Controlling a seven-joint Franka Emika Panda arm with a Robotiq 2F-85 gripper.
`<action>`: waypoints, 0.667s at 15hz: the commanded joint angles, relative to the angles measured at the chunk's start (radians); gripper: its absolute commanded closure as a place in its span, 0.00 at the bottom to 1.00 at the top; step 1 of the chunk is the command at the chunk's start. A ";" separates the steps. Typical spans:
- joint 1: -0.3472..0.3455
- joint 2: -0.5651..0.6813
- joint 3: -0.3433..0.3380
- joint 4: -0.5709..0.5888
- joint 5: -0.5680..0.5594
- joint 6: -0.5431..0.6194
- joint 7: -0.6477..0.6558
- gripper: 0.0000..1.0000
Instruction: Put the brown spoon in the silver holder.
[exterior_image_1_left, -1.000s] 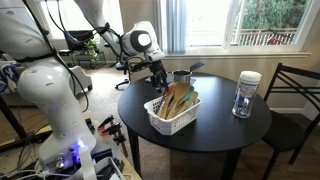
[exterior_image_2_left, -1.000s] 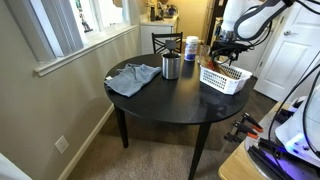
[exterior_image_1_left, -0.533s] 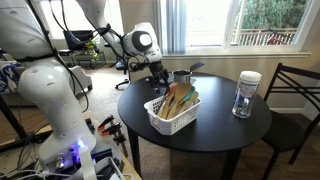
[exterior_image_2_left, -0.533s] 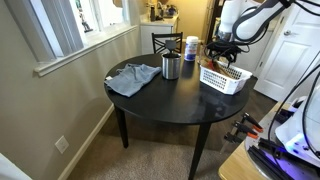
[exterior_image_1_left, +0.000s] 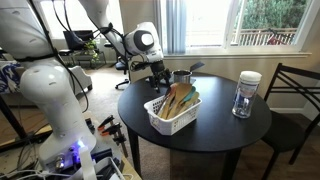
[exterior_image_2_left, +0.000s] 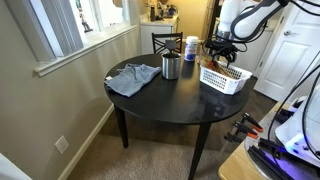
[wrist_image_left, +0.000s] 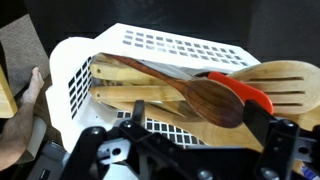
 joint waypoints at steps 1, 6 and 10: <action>0.022 0.027 -0.027 0.035 0.050 -0.040 0.034 0.00; 0.041 0.026 -0.051 0.045 0.142 -0.029 0.006 0.00; 0.059 0.021 -0.068 0.052 0.233 -0.023 -0.007 0.00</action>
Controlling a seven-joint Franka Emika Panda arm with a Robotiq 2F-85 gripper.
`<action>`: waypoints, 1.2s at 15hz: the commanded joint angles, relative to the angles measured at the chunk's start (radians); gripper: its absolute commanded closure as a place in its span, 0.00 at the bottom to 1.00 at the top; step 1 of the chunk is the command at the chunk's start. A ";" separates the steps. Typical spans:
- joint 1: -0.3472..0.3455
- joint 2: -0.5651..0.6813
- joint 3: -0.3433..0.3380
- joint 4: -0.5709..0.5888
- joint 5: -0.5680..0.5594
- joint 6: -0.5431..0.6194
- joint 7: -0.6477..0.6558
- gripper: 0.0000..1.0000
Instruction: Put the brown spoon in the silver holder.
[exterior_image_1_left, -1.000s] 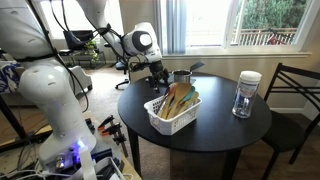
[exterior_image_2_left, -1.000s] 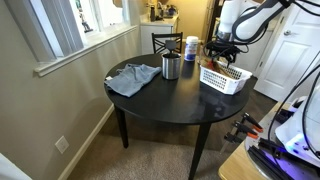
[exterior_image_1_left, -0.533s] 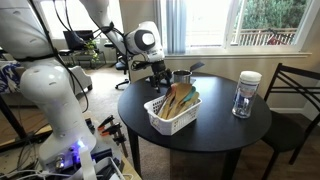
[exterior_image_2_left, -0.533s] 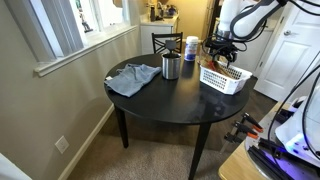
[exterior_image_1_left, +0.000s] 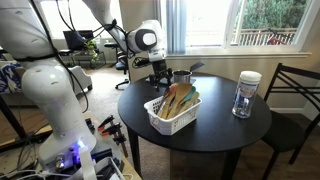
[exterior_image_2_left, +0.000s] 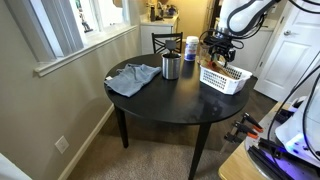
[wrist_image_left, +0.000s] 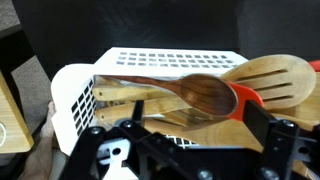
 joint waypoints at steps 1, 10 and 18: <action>0.019 0.006 -0.021 0.016 0.073 0.008 -0.007 0.00; 0.037 0.050 -0.038 0.040 0.164 -0.063 -0.047 0.00; 0.042 0.074 -0.050 0.072 0.169 -0.130 -0.020 0.06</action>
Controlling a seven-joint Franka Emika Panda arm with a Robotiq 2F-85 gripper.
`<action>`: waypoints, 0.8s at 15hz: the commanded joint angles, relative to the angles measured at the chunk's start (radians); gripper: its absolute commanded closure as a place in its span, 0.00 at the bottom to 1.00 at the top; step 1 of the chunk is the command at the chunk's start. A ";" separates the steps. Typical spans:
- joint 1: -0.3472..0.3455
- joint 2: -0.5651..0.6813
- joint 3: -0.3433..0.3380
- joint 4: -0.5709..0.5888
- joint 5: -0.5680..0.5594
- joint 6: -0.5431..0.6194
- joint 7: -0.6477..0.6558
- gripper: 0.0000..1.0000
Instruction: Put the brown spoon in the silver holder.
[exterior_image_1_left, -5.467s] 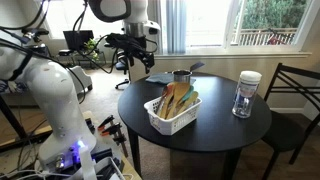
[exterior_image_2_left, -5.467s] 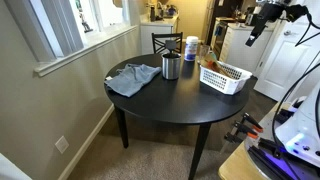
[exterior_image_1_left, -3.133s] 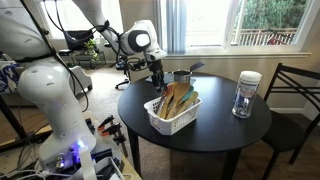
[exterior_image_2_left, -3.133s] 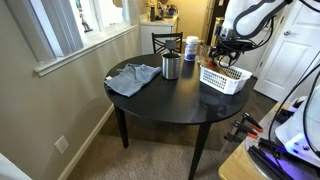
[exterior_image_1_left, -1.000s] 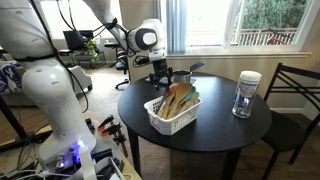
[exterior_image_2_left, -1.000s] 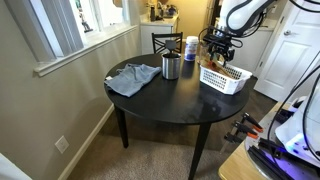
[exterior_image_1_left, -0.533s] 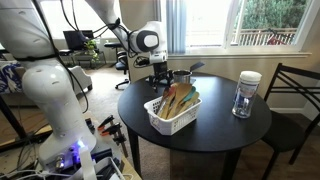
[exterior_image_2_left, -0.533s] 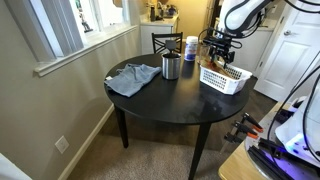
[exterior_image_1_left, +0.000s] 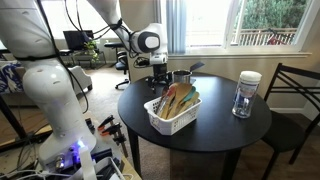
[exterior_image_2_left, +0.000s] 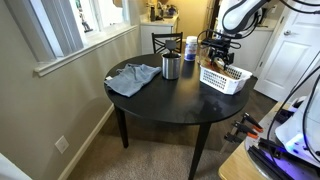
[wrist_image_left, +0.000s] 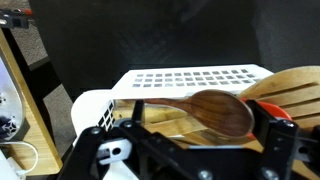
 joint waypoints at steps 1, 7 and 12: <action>0.009 0.018 -0.017 0.036 0.029 -0.064 -0.010 0.22; 0.019 0.016 -0.018 0.079 0.033 -0.164 -0.008 0.66; 0.030 0.018 -0.017 0.089 0.043 -0.180 -0.020 0.93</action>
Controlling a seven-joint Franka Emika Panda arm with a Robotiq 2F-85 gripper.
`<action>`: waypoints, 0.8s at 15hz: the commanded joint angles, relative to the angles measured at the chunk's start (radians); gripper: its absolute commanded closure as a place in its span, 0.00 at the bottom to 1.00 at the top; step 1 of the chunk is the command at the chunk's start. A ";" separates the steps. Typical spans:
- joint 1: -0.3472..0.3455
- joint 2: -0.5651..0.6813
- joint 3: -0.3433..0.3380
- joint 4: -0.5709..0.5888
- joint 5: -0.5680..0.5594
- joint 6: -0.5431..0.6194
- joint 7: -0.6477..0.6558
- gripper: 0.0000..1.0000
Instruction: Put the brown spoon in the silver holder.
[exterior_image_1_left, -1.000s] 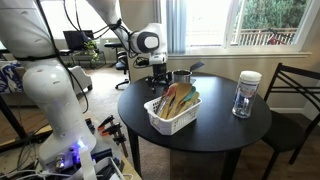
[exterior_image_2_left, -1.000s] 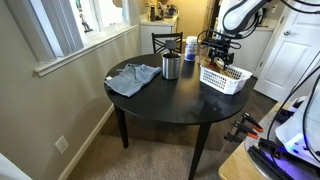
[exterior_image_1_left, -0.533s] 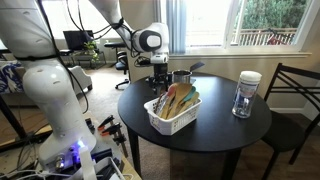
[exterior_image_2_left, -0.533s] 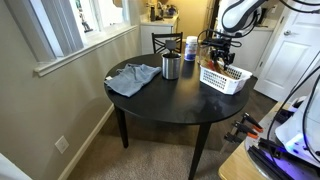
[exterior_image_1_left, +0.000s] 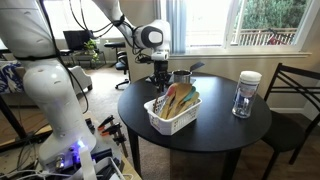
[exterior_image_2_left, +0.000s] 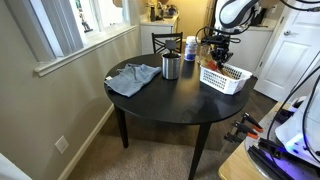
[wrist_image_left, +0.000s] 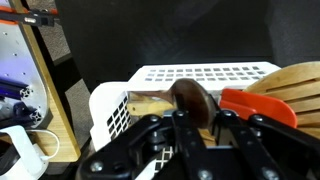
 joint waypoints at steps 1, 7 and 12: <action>0.014 0.003 -0.007 0.010 0.035 -0.025 -0.022 0.96; 0.020 -0.040 -0.006 0.013 0.023 -0.100 -0.019 0.93; 0.014 -0.208 -0.012 0.030 0.058 -0.268 -0.100 0.93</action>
